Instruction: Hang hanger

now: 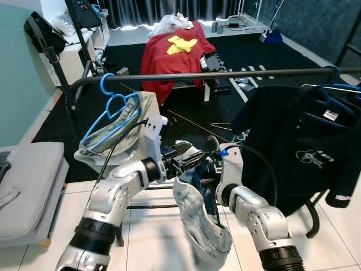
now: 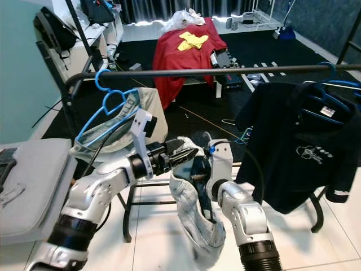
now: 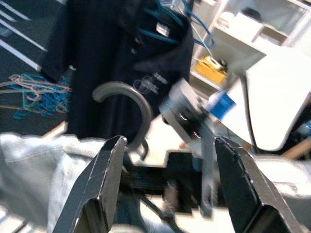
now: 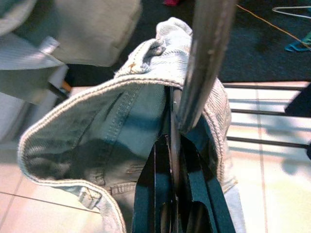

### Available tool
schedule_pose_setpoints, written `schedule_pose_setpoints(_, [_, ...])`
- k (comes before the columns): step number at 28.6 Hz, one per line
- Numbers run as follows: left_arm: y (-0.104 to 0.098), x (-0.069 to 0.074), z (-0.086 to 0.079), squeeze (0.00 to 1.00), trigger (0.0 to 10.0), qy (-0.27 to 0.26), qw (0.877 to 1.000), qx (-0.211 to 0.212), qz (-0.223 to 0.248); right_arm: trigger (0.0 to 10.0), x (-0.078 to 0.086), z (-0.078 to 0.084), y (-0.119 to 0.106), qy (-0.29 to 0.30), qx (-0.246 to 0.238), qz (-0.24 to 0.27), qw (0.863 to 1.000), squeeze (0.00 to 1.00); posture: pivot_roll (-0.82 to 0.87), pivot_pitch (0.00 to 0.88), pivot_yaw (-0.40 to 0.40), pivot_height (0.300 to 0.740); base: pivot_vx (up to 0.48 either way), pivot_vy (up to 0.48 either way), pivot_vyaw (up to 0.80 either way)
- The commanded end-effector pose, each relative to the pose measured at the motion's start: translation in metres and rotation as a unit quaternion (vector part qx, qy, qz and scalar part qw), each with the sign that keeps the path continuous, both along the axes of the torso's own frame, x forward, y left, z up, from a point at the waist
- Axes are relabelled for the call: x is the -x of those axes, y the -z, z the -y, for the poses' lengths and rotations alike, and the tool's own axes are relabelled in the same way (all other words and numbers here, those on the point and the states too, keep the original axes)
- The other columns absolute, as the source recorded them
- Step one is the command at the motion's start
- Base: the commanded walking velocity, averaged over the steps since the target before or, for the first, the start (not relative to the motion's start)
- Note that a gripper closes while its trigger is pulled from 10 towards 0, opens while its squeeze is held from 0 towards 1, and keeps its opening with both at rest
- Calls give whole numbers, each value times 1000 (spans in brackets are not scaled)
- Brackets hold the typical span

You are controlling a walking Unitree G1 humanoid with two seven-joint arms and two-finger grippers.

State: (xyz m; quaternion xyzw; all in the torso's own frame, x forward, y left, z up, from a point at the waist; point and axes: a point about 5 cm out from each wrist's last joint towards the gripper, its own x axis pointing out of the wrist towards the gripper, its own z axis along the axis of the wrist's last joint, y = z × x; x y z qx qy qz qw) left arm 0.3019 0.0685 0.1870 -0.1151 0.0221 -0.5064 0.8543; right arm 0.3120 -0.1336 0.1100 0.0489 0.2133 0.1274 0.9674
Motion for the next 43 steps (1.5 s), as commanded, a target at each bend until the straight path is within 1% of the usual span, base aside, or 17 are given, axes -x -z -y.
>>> schedule_pose_setpoints(1, [5,8,-2,0,10000,18,1000,-18,-6,10000,-3,7,0,20,2,12,1000,0,-68,76,53,740,0,0,0])
schedule_pose_setpoints(5, [9,7,-4,0,10000,10,1000,-28,-8,10000,-4,11,1,28,6,11,1000,0,-69,75,52,740,0,0,0])
schedule_pose_setpoints(7, [19,-3,-10,0,10000,-48,996,-72,-7,10000,-3,18,6,35,13,-1,999,0,-70,72,53,740,0,0,0])
schedule_pose_setpoints(9, [19,-3,-10,0,10000,-48,996,-72,-7,10000,-3,18,6,35,13,-1,999,0,-70,72,53,740,0,0,0])
schedule_pose_setpoints(11, [38,-16,-24,0,10000,-135,979,-154,-8,10000,2,23,17,26,31,-38,998,0,-69,71,56,740,0,0,0])
schedule_pose_setpoints(12, [38,-16,-24,0,10000,-135,979,-154,-8,10000,2,23,17,26,31,-38,998,0,-69,71,56,740,0,0,0])
schedule_pose_setpoints(14, [51,-18,-35,0,10000,-177,962,-208,-2,10000,4,27,23,22,38,-58,997,0,-68,72,59,740,0,0,0])
schedule_pose_setpoints(15, [57,-16,-38,0,10000,-190,957,-218,0,10000,3,29,20,26,32,-54,998,0,-69,72,62,740,0,0,0])
schedule_pose_setpoints(20, [64,-12,-40,0,10000,-209,954,-215,-10,10000,0,31,14,31,19,-37,999,0,-69,73,64,740,0,0,0])
schedule_pose_setpoints(24, [78,-6,-41,0,10000,-241,949,-200,-23,10000,-15,38,-14,41,46,35,997,0,-72,85,61,740,0,0,0])
schedule_pose_setpoints(26, [81,-7,-42,0,10000,-257,946,-195,-22,10000,-23,40,-37,40,53,98,993,0,-71,90,59,740,0,0,0])
schedule_pose_setpoints(29, [82,-7,-43,0,10000,-264,945,-192,-21,10000,-26,41,-47,39,58,123,990,0,-71,90,59,740,0,0,0])
schedule_pose_setpoints(30, [82,-7,-44,0,10000,-267,945,-187,-22,10000,-29,41,-58,40,64,148,986,0,-71,91,58,740,0,0,0])
schedule_pose_setpoints(32, [82,-7,-44,0,10000,-267,945,-187,-22,10000,-29,41,-58,40,64,148,986,0,-71,91,58,740,0,0,0])
schedule_pose_setpoints(33, [82,-6,-44,0,10000,-265,946,-185,-22,10000,-31,41,-69,42,67,165,983,0,-71,89,59,740,240,0,0])
schedule_pose_setpoints(36, [82,-5,-44,0,10000,-258,948,-186,-21,10000,-34,42,-79,45,68,176,981,0,-71,89,60,740,262,0,0])
schedule_pose_setpoints(43, [84,-1,-39,0,10000,-231,953,-194,-20,10000,-38,44,-92,56,62,181,980,0,-71,89,60,740,317,0,0])
